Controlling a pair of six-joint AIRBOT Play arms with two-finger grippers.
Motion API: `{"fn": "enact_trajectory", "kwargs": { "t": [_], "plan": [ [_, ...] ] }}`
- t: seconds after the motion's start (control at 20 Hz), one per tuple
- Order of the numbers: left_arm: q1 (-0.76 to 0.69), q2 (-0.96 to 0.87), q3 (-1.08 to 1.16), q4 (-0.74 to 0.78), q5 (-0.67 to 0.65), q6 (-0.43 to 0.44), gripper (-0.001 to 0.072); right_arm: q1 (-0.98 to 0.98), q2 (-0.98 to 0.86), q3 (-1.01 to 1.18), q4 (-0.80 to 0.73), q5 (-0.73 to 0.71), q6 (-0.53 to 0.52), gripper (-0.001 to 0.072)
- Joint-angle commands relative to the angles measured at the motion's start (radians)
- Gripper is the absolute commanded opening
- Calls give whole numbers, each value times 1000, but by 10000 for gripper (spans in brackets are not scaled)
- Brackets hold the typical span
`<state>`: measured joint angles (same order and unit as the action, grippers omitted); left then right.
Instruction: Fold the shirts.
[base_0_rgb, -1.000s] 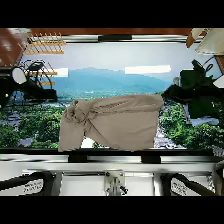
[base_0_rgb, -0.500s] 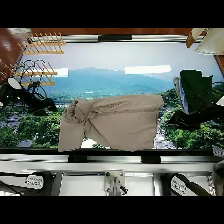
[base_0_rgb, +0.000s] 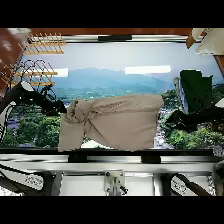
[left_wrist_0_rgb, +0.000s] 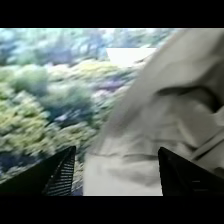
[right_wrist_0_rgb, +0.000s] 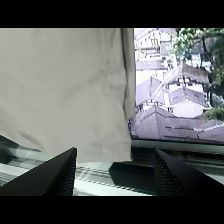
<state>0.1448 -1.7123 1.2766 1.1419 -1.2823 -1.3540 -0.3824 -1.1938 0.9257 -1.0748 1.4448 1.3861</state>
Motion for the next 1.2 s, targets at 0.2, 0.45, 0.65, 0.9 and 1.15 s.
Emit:
{"fn": "enact_trajectory", "kwargs": {
  "t": [0.2, 0.45, 0.65, 0.9, 1.15],
  "plan": [
    [-7, -26, 13, -17, -82, 35, 32, 0, 1, -82, -10, 76, -8, 584],
    [-2, 40, 21, -16, -124, 37, 31, 6, 1, -313, 84, 11, -80, 585],
    [-2, 108, 20, -16, -126, 37, 31, 82, 1, -392, 88, -116, -66, 585],
    [-2, 153, 20, -16, -155, 37, 31, 240, 1, -407, 130, -291, 9, 585],
    [-2, 172, 20, -18, -163, 37, 30, 368, 0, -406, 156, -332, 50, 466]
  ]
}}
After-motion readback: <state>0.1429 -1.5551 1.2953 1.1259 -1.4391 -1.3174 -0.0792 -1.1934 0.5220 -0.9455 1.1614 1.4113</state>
